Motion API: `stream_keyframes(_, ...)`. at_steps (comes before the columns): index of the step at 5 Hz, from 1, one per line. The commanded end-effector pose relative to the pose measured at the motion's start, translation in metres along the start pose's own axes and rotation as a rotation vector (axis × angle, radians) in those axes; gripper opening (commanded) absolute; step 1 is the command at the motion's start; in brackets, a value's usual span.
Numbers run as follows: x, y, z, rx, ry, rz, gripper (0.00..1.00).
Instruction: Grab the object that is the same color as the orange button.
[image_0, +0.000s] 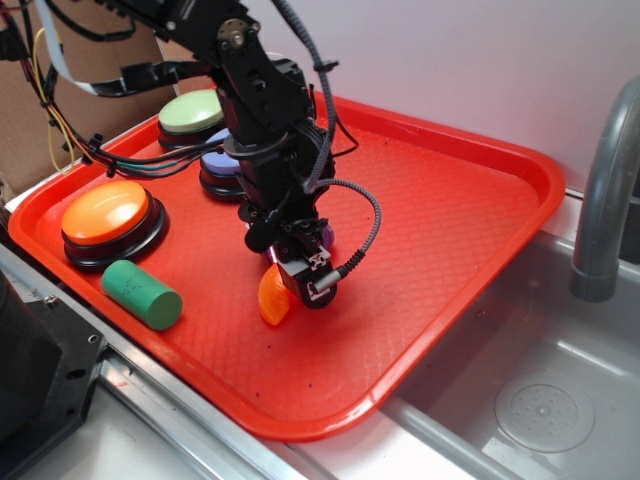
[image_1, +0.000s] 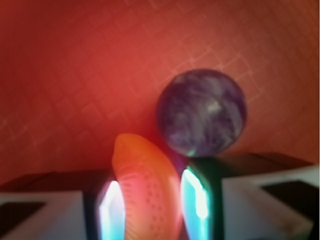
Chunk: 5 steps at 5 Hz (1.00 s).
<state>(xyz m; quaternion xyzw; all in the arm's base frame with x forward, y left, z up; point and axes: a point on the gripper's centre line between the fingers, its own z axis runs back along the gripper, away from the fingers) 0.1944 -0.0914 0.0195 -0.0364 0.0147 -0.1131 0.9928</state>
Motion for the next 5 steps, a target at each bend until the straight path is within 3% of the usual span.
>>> stream_keyframes(1, 0.012, 0.007, 0.084, 0.042, -0.097, 0.142, 0.00)
stream_keyframes(2, 0.023, 0.025, 0.135, 0.033, -0.110, 0.281, 0.00)
stream_keyframes(3, 0.036, 0.048, 0.180, -0.016, -0.125, 0.398, 0.00)
stream_keyframes(4, 0.041, 0.060, 0.206, -0.019, -0.182, 0.473, 0.00)
stream_keyframes(5, 0.039, 0.069, 0.215, -0.021, -0.192, 0.505, 0.00)
